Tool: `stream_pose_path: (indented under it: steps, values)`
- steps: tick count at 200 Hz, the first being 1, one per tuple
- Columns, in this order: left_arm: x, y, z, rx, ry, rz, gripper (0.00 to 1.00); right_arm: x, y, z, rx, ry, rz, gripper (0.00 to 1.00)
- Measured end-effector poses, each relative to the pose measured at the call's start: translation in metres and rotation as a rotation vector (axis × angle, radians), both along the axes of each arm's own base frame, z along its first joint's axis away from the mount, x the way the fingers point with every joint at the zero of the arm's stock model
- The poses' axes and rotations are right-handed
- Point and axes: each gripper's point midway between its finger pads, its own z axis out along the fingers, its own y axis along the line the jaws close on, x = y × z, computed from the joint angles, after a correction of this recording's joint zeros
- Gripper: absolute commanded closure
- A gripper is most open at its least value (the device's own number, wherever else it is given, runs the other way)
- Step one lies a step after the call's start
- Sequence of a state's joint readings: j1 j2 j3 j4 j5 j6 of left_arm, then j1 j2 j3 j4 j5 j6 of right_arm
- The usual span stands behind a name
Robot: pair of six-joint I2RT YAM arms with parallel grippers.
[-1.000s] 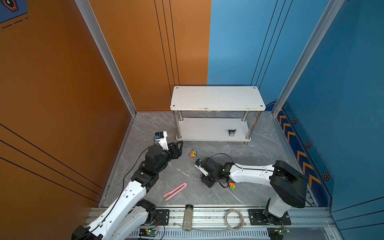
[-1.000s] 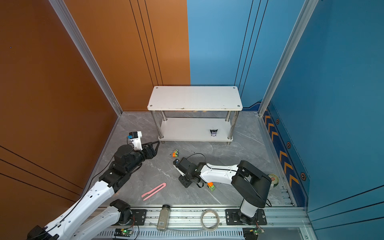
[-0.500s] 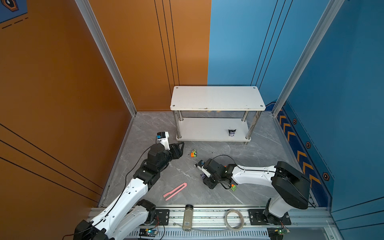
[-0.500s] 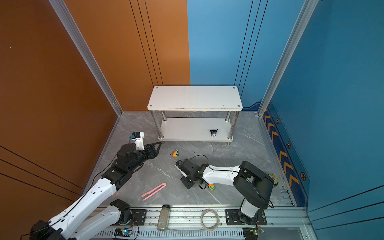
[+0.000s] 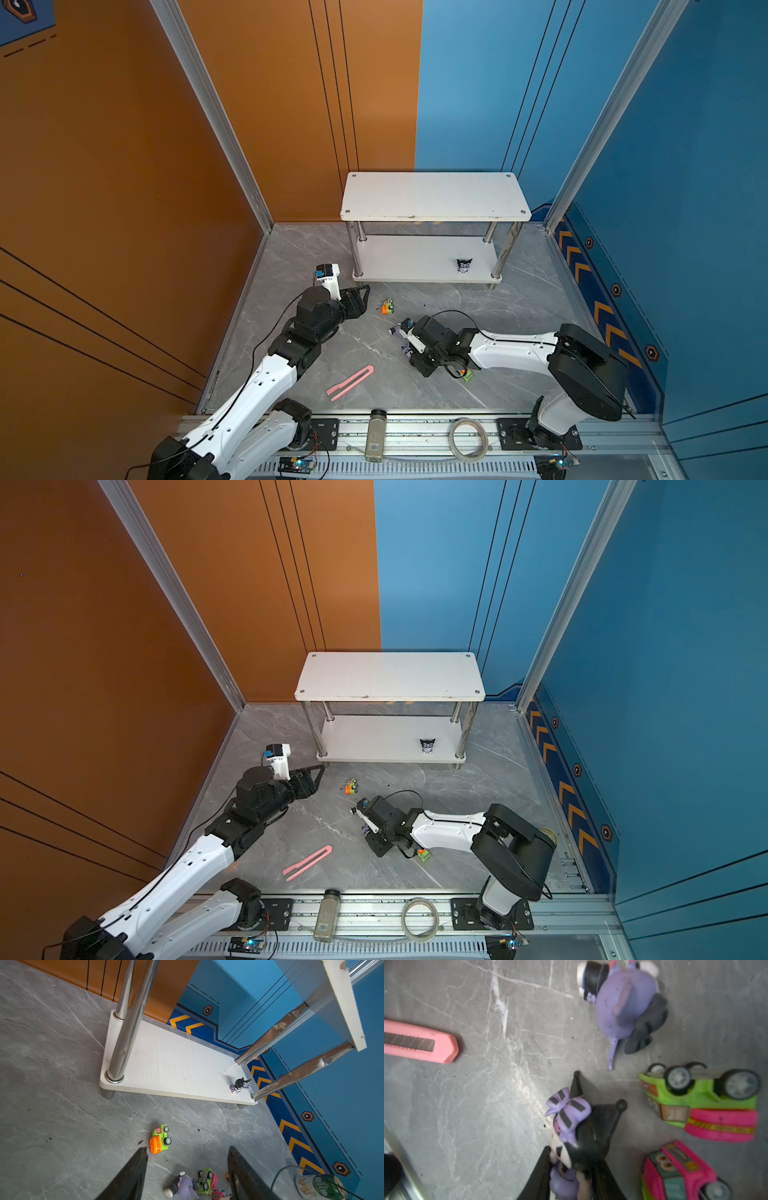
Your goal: Place and organize the plastic toys onto the shelf
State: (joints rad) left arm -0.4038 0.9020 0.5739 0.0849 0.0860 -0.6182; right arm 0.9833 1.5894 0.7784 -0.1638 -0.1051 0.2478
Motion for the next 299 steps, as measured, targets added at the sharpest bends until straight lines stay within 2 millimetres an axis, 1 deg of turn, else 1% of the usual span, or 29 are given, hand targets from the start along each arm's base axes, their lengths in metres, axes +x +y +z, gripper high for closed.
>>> stream_pose_path:
  steps: [16, 27, 40, 64, 67, 69, 73, 82, 86, 97, 117, 124, 138, 149, 153, 155, 166, 180, 191, 215, 224, 237, 240, 264, 288, 292, 299]
  values:
    - [-0.002, -0.003, 0.001, -0.006, 0.001, -0.017, 0.36, 0.002, -0.003, 0.013, 0.037, -0.014, -0.017, 1.0]
    - [-0.003, -0.006, 0.001, -0.012, 0.001, -0.036, 0.33, 0.008, -0.004, 0.033, 0.092, -0.036, -0.037, 1.0]
    - [-0.005, -0.01, 0.005, -0.025, -0.009, -0.063, 0.29, 0.017, -0.004, 0.065, 0.18, -0.077, -0.058, 1.0]
    - [-0.011, -0.021, 0.018, -0.067, -0.061, -0.128, 0.15, 0.033, -0.007, 0.13, 0.379, -0.162, -0.095, 1.0]
    - [-0.013, -0.023, 0.02, -0.067, -0.072, -0.142, 0.15, 0.036, -0.008, 0.139, 0.409, -0.172, -0.1, 1.0]
    - [-0.014, -0.025, 0.022, -0.076, -0.075, -0.15, 0.1, 0.036, -0.009, 0.143, 0.422, -0.177, -0.102, 1.0]
    - [-0.016, -0.028, 0.025, -0.078, -0.088, -0.165, 0.07, 0.039, -0.01, 0.153, 0.455, -0.189, -0.108, 1.0]
    - [-0.02, -0.036, 0.033, -0.098, -0.115, -0.205, 0.03, 0.044, -0.013, 0.175, 0.53, -0.216, -0.12, 1.0]
    - [-0.022, -0.04, 0.037, -0.107, -0.127, -0.225, 0.01, 0.046, -0.014, 0.182, 0.552, -0.226, -0.122, 1.0]
    - [-0.031, -0.055, 0.048, -0.134, -0.162, -0.291, 0.01, 0.051, -0.016, 0.202, 0.631, -0.246, -0.132, 1.0]
    - [-0.051, -0.081, 0.065, -0.173, -0.223, -0.414, 0.02, 0.054, -0.014, 0.225, 0.734, -0.251, -0.12, 1.0]
    - [-0.057, -0.089, 0.07, -0.184, -0.237, -0.449, 0.0, 0.053, -0.012, 0.23, 0.759, -0.246, -0.112, 1.0]
    - [-0.066, -0.103, 0.078, -0.203, -0.259, -0.512, 0.04, 0.049, -0.007, 0.239, 0.805, -0.233, -0.086, 1.0]
    - [-0.07, -0.113, 0.084, -0.215, -0.272, -0.554, 0.11, 0.046, -0.004, 0.247, 0.838, -0.228, -0.067, 1.0]
    - [-0.071, -0.116, 0.086, -0.221, -0.275, -0.569, 0.12, 0.045, -0.003, 0.249, 0.848, -0.225, -0.062, 1.0]
    - [-0.071, -0.118, 0.086, -0.221, -0.276, -0.575, 0.16, 0.045, -0.003, 0.25, 0.853, -0.223, -0.059, 1.0]
    - [-0.072, -0.125, 0.089, -0.228, -0.283, -0.6, 0.26, 0.043, -0.001, 0.255, 0.876, -0.218, -0.046, 1.0]
    - [-0.071, -0.132, 0.09, -0.239, -0.283, -0.623, 0.31, 0.04, 0.001, 0.26, 0.898, -0.217, -0.032, 1.0]
    - [-0.069, -0.136, 0.089, -0.241, -0.284, -0.631, 0.36, 0.039, 0.002, 0.263, 0.91, -0.213, -0.024, 1.0]
    - [-0.064, -0.141, 0.09, -0.261, -0.285, -0.638, 0.44, 0.036, 0.002, 0.264, 0.918, -0.206, -0.018, 1.0]
    - [-0.063, -0.143, 0.092, -0.264, -0.289, -0.64, 0.51, 0.035, 0.002, 0.266, 0.921, -0.208, -0.015, 1.0]
    - [-0.061, -0.145, 0.097, -0.271, -0.301, -0.646, 0.65, 0.032, 0.002, 0.268, 0.928, -0.208, -0.006, 1.0]
    - [-0.061, -0.145, 0.099, -0.278, -0.301, -0.646, 0.67, 0.031, 0.002, 0.269, 0.929, -0.208, -0.003, 1.0]
    - [-0.063, -0.149, 0.107, -0.29, -0.323, -0.67, 0.69, 0.029, 0.0, 0.274, 0.944, -0.218, 0.004, 1.0]
    - [-0.064, -0.15, 0.11, -0.294, -0.331, -0.679, 0.8, 0.029, -0.001, 0.277, 0.949, -0.227, 0.003, 1.0]
    - [-0.064, -0.151, 0.11, -0.294, -0.331, -0.68, 0.82, 0.029, -0.001, 0.277, 0.949, -0.227, 0.003, 0.96]
    - [-0.064, -0.151, 0.11, -0.294, -0.331, -0.68, 0.84, 0.03, -0.001, 0.277, 0.949, -0.228, 0.001, 0.84]
